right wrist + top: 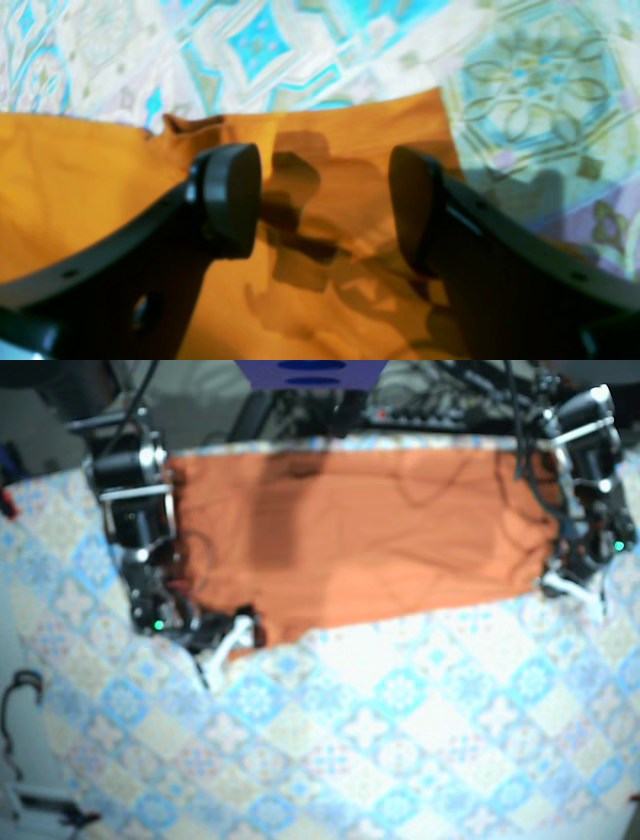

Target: Fold the T-shirt properly

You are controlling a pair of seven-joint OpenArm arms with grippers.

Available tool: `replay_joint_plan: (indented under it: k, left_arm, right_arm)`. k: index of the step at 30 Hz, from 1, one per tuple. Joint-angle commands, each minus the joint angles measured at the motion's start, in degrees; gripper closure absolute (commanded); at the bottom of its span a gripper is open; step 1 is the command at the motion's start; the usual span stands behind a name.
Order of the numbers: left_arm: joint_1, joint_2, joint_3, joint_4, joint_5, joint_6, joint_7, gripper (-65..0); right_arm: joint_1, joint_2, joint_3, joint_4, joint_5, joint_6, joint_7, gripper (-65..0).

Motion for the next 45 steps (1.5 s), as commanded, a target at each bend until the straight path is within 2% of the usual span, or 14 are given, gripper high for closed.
replay_joint_plan:
  k: [1, 16, 30, 38, 41, 45]
  left_arm:
    - [-0.98, -1.23, -0.15, 1.06, -0.7, -0.29, -1.0, 0.0]
    - [-0.98, -1.23, -0.15, 1.06, -0.7, -0.29, -1.0, 0.0]
    - [-1.07, -1.23, -0.15, 1.06, -0.7, -0.99, -1.0, 0.0]
    - [-1.25, -1.23, -0.15, 1.06, -0.7, -0.99, -1.0, 0.0]
    - [-1.25, -1.32, -0.15, 1.06, -0.7, -0.99, -1.0, 0.0]
    - [-1.25, -1.32, -0.15, 1.06, -0.7, -0.99, -1.0, 0.0]
  right_arm:
    - [1.4, 0.25, 0.14, 0.42, 0.16, 0.16, 0.33, -39.6]
    - [4.74, 0.87, 0.58, -1.95, 0.16, 0.16, 1.38, -39.6]
    - [4.57, 4.47, 0.58, -2.66, 0.16, 0.16, 2.44, -39.6]
    - [4.57, 4.21, 0.14, -6.79, 0.16, 0.16, 4.46, -39.6]
    - [4.48, 2.19, 0.06, -6.97, 0.16, 0.16, 4.72, -39.6]
    - [4.48, 1.92, 0.06, -6.97, 0.16, 0.16, 4.63, -39.6]
